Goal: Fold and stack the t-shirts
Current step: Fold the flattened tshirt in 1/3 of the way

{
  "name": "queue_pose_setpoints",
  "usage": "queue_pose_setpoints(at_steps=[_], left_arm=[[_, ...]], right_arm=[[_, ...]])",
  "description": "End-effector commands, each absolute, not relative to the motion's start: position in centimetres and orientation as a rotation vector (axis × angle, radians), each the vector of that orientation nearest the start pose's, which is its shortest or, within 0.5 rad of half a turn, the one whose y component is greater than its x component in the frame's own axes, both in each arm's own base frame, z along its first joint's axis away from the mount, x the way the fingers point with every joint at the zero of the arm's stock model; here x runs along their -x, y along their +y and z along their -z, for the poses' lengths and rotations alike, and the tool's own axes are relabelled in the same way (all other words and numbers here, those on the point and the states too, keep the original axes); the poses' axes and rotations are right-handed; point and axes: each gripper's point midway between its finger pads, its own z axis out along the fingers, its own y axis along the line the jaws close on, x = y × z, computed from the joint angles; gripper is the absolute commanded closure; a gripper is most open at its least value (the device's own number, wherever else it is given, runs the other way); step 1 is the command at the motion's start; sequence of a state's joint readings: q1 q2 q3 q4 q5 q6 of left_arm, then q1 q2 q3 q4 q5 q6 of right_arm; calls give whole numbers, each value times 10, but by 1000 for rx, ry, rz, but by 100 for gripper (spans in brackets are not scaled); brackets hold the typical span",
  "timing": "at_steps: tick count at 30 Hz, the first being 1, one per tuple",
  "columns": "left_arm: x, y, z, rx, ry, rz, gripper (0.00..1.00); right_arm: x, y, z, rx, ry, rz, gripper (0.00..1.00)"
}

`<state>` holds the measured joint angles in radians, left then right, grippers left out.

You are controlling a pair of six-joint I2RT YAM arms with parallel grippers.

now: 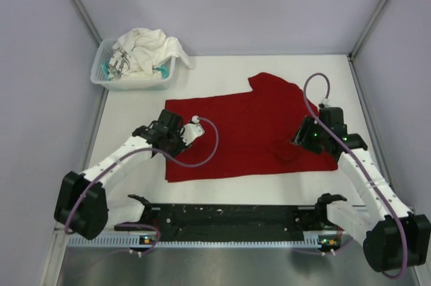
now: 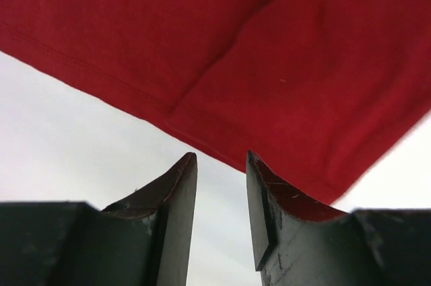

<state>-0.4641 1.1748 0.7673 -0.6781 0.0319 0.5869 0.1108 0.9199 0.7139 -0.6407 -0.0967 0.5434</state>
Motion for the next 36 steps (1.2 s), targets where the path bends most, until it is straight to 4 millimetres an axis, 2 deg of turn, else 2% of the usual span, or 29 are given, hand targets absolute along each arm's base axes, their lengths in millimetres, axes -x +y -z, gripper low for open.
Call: queue_pose_setpoints(at_steps=[1,4,6,8,9,11,17,21,24,29,31,36], left_arm=[[-278,-85,-71,-1097,2367,-73,63],[-290,-67,-53,-986,2459,-85,68],[-289,-62,-42,-969,2499,-80,69],[-283,-62,-33,-972,2523,-58,69],[-277,-72,-29,-985,2526,33,69],[-268,-78,-22,-994,2544,97,70],[-268,-67,-14,-975,2579,28,71],[-268,-66,-14,-972,2580,22,71],[-268,-67,-15,-973,2576,23,71],[-267,-67,-15,-976,2577,25,72],[-267,-67,-15,-978,2576,24,72],[-267,-67,-14,-979,2577,25,72]], right_arm=[[-234,87,-97,-426,2530,-449,50],[-236,91,-86,-438,2549,-468,50],[-239,94,-81,-455,2550,-485,49],[-239,99,-74,-476,2560,-518,46],[-239,99,-69,-491,2573,-517,43],[-238,97,-56,-522,2605,-495,40],[-246,101,-37,-554,2648,-493,42],[-247,101,-31,-558,2664,-485,53],[-248,99,-33,-546,2655,-472,71],[-249,98,-34,-531,2654,-460,89],[-251,98,-37,-518,2653,-460,100],[-270,103,-55,-430,2629,-421,100]])
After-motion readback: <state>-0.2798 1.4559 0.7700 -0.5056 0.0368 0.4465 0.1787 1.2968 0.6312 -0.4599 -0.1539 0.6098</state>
